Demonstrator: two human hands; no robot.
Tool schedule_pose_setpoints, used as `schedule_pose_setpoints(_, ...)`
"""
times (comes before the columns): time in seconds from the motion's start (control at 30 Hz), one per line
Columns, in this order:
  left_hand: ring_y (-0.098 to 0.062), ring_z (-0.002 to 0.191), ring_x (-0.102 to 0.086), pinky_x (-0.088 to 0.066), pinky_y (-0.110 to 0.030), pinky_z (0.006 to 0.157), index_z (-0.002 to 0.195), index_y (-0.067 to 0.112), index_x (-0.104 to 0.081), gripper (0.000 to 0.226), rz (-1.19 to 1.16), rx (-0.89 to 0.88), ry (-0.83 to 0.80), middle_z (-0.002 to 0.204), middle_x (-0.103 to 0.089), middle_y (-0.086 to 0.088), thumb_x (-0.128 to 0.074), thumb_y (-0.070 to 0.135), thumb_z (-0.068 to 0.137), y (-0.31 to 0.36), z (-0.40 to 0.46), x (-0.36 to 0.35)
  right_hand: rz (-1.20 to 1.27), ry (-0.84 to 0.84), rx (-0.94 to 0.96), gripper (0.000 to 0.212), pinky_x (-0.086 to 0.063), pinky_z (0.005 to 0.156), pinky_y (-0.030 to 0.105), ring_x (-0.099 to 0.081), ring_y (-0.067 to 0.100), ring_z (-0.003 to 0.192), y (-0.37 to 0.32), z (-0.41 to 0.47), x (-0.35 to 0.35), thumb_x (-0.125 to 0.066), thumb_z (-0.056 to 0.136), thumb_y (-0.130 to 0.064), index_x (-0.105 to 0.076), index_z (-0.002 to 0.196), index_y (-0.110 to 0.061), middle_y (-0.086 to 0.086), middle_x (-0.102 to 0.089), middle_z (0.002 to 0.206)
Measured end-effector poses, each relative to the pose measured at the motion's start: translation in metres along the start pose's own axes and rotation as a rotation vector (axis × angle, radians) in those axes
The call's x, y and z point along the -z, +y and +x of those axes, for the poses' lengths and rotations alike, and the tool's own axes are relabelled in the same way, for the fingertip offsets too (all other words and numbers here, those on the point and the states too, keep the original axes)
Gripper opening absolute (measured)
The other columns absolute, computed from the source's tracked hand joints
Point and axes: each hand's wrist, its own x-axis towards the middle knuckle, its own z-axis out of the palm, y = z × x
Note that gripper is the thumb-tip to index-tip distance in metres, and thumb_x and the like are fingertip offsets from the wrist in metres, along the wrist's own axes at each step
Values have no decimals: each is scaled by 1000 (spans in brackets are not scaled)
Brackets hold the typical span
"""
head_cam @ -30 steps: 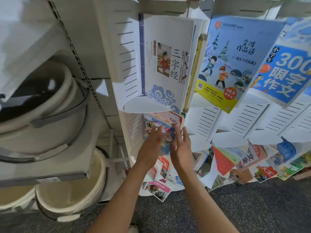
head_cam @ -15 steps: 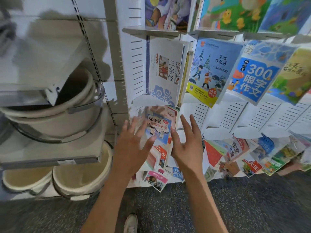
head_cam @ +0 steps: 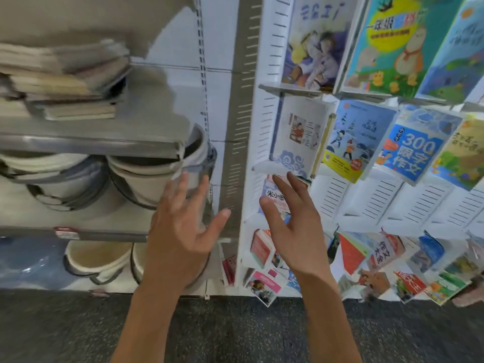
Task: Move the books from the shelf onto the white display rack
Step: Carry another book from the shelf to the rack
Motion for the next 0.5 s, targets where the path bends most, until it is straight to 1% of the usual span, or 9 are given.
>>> schedule_pose_setpoints(0.07, -18, 153, -1, -11, -43, 119, 155, 38, -26, 82, -53, 30, 18, 166, -8, 6, -25, 79, 84, -16, -12, 29, 7, -13, 39, 67, -24, 116, 34, -17, 1, 147, -29, -6, -12, -40, 87, -71, -43, 146, -40, -20, -23, 160)
schedule_pose_setpoints(0.1, -16, 153, 1, -13, -42, 119, 155, 40, -25, 83, -66, 41, 32, 166, -6, 7, -23, 81, 83, -26, -19, 44, 14, -16, 64, 68, -25, 116, 33, -18, 1, 147, -44, -9, -21, -40, 86, -71, -44, 146, -39, -19, -24, 160)
schedule_pose_setpoints(0.2, -17, 154, 0, -15, -46, 120, 153, 46, -21, 87, -52, 89, 65, 167, -6, 9, -15, 89, 77, -62, -35, 87, 33, -34, 125, 65, -24, 112, 25, -22, 1, 146, -93, -24, -56, -44, 89, -66, -45, 146, -35, -16, -25, 160)
schedule_pose_setpoints(0.27, -17, 154, 1, -14, -45, 121, 152, 49, -18, 89, -47, 129, 61, 167, -4, 10, -12, 91, 74, -91, -43, 116, 35, -34, 145, 63, -23, 108, 21, -24, 3, 145, -123, -35, -85, -47, 91, -64, -47, 145, -33, -14, -27, 160)
schedule_pose_setpoints(0.33, -17, 154, 3, -12, -46, 121, 154, 44, -20, 93, -24, 158, 52, 167, -2, 9, -13, 89, 73, -123, -52, 146, 20, -32, 169, 62, -29, 111, 25, -29, 8, 145, -153, -48, -117, -46, 91, -63, -49, 144, -31, -12, -29, 159)
schedule_pose_setpoints(0.4, -16, 153, 3, -13, -47, 122, 155, 42, -23, 98, 1, 167, 66, 167, -3, 9, -10, 92, 72, -154, -62, 176, 30, -36, 185, 62, -36, 113, 36, -32, 12, 144, -182, -61, -150, -46, 91, -61, -51, 144, -29, -9, -31, 159)
schedule_pose_setpoints(0.43, -15, 153, 3, -14, -47, 122, 155, 42, -24, 100, 5, 173, 71, 167, -2, 10, -7, 93, 71, -169, -66, 190, 38, -38, 187, 60, -36, 113, 38, -32, 13, 144, -196, -68, -166, -49, 92, -59, -51, 143, -28, -8, -31, 159)
schedule_pose_setpoints(0.5, -14, 153, 3, -14, -47, 122, 155, 40, -25, 105, -4, 185, 72, 167, -1, 11, -4, 96, 68, -196, -75, 216, 44, -47, 176, 53, -33, 110, 30, -32, 11, 144, -222, -80, -194, -53, 95, -53, -51, 142, -28, -10, -30, 159)
